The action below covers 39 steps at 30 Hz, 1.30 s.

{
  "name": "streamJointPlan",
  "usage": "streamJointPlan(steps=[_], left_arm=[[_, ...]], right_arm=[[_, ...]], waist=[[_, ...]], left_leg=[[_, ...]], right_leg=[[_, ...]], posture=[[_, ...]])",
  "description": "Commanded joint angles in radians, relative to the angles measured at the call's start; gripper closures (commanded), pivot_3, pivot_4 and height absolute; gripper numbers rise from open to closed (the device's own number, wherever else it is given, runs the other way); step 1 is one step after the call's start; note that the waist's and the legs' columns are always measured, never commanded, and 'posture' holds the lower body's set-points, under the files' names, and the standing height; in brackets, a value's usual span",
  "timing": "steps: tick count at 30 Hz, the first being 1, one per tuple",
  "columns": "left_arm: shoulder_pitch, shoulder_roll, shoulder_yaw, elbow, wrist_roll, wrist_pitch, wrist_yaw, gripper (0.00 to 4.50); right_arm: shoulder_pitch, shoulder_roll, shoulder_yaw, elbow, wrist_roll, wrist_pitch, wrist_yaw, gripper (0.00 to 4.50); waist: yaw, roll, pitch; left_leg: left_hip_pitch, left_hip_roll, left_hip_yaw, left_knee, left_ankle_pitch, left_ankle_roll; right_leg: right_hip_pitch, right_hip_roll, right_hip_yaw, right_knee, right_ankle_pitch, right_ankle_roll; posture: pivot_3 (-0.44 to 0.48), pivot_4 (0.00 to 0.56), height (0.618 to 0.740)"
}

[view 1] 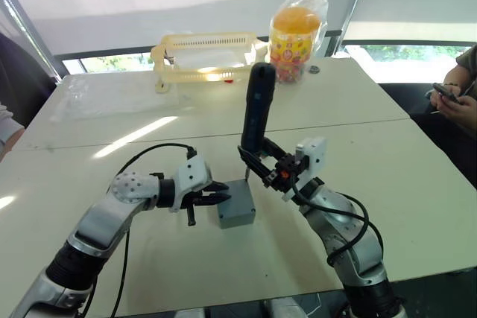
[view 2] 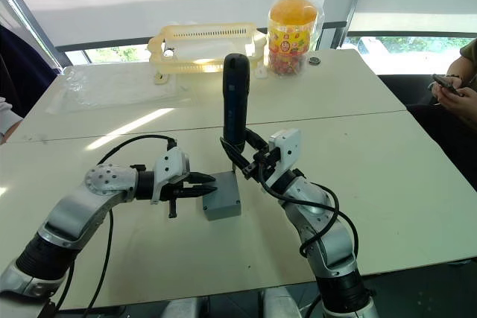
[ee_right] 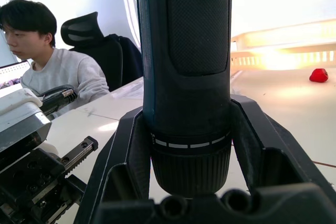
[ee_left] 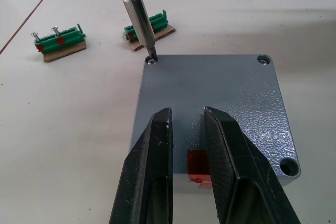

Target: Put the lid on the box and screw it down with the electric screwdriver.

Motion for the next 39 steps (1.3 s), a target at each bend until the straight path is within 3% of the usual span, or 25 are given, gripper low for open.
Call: streamJointPlan(steps=[1,39], left_arm=[[0.015,0.008,-0.027,0.018,0.031,0.01,-0.003,3.56],[0.016,0.005,-0.03,0.023,0.034,0.007,-0.002,3.56]], right_arm=[[-0.023,0.015,0.002,-0.035,0.001,-0.041,0.01,2.74],[-0.019,0.011,0.005,-0.062,-0.004,-0.021,0.004,2.74]], waist=[[0.0,0.0,0.0],[0.0,0.0,0.0]], left_leg=[[0.0,0.0,0.0,0.0,0.0,0.0],[0.0,0.0,0.0,0.0,0.0,0.0]], right_leg=[[0.0,0.0,0.0,0.0,0.0,0.0],[0.0,0.0,0.0,0.0,0.0,0.0]], posture=[[0.0,0.15,0.74],[0.0,0.15,0.74]])
